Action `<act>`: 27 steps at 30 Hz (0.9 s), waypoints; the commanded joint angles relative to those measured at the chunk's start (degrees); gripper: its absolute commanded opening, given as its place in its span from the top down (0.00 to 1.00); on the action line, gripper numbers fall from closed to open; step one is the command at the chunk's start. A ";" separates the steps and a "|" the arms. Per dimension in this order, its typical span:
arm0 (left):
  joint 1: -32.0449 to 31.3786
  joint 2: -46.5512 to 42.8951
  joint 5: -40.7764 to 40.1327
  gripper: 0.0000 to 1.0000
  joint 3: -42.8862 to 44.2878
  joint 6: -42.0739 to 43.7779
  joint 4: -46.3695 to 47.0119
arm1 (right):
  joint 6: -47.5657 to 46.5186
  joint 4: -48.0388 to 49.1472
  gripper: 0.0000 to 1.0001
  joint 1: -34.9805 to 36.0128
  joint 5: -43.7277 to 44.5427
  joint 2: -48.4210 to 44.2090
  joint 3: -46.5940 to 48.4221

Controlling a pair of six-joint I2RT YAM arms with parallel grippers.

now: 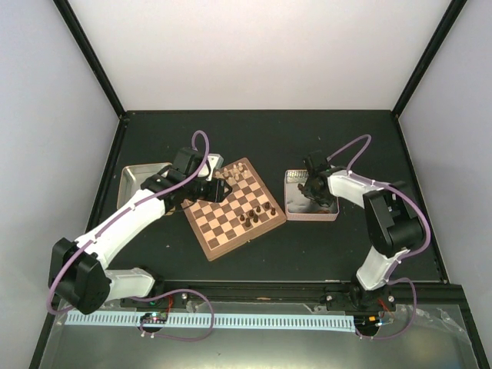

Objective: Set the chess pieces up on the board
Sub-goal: Pick up the chess piece from the storage box.

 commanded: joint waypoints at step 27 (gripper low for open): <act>1.07 -0.23 25.84 0.26 3.86 -18.09 20.59 | -33.34 31.30 0.87 10.82 -48.37 -26.57 -6.38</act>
